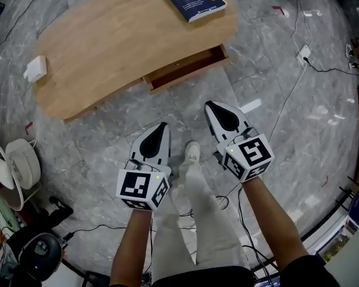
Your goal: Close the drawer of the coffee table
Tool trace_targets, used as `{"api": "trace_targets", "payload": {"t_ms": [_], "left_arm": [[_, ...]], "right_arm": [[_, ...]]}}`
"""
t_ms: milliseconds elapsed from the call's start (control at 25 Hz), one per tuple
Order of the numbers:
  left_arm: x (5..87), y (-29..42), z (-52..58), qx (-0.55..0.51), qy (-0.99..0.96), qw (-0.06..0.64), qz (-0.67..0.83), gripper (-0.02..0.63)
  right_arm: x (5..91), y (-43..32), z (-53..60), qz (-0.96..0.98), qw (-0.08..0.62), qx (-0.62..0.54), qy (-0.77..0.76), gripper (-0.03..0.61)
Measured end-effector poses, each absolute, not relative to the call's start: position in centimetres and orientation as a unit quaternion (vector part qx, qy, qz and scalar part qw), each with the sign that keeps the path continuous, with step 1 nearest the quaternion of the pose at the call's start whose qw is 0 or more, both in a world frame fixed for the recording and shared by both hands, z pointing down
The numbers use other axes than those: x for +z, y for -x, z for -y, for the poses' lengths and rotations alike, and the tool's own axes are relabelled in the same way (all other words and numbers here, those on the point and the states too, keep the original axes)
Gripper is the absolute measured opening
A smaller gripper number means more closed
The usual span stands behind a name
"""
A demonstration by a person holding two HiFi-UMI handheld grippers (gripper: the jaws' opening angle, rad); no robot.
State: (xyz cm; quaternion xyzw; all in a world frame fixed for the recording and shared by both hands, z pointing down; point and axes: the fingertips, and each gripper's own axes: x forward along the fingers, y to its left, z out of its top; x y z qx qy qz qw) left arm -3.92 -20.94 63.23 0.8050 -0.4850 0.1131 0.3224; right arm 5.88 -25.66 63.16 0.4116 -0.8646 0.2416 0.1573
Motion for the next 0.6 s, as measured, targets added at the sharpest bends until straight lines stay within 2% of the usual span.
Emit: {"api": "trace_targets", "payload": {"t_ms": [600], "left_arm": [[69.5, 4.0, 22.1, 0.142, -0.799, 0.333, 0.481, -0.001]], "right_arm": [[70.6, -4.7, 26.5, 0.857, 0.179, 0.267, -0.402, 0.018]]}}
